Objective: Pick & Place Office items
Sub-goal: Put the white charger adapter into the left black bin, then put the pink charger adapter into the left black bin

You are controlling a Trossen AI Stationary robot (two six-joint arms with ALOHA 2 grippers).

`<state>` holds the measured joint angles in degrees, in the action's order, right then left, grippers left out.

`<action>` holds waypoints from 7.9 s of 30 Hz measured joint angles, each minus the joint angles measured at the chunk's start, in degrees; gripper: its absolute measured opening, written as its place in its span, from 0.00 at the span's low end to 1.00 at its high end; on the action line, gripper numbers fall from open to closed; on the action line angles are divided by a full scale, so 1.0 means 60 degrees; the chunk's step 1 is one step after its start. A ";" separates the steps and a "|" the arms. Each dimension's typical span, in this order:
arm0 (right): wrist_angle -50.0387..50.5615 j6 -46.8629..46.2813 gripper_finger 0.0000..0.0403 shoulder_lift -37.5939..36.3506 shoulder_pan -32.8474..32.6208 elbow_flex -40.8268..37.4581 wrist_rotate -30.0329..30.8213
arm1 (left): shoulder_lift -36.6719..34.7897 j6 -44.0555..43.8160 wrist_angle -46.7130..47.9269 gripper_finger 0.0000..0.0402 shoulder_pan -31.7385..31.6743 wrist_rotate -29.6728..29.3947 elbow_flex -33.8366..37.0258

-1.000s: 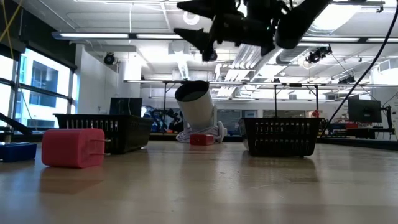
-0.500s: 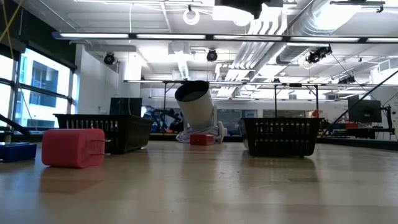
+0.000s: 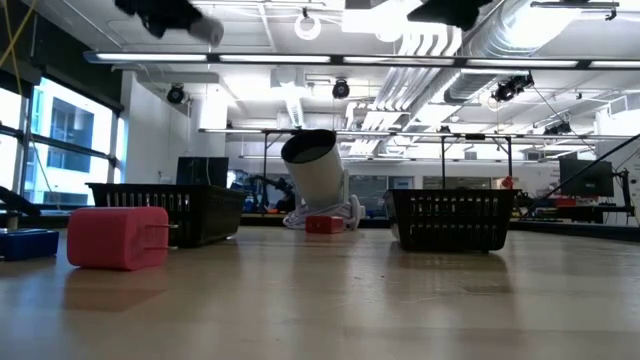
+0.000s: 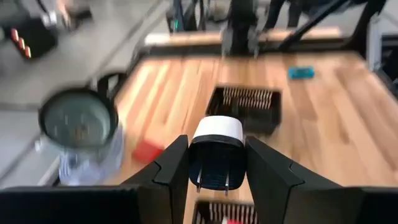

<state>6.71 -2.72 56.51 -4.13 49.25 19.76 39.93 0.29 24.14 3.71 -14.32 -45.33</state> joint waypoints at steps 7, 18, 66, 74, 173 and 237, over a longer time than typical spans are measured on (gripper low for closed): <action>0.0071 -0.0548 0.69 -0.0927 -0.0451 -0.0949 0.0630 | 0.0356 -0.0563 0.0583 0.30 -0.1006 0.0856 0.0453; -0.0003 -0.1242 0.69 -0.2052 -0.0821 -0.2001 0.1415 | 0.0783 -0.1214 0.0534 0.30 -0.1352 0.1008 0.1346; -0.0265 -0.1512 0.69 -0.2051 -0.0814 -0.2585 0.1397 | 0.5746 -0.1988 0.1261 0.30 -0.1042 0.2247 0.0304; -0.0167 -0.1512 0.69 -0.2055 -0.0815 -0.2585 0.1396 | 0.5882 -0.1984 0.1175 0.30 -0.1218 0.2430 0.0307; -0.0139 -0.1897 0.69 -0.4498 -0.2904 -0.4619 0.4470 | 0.0833 -0.0610 -0.1785 0.44 -0.1224 0.0686 0.1846; -0.5026 0.0175 0.69 -0.5912 -0.3376 -0.7456 0.2541 | 0.0506 -0.0851 -0.5763 0.44 -0.1133 0.1526 0.3488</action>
<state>-23.44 -1.67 21.04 -24.38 4.51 35.00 42.96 -4.82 -10.44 -3.09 -5.17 -24.40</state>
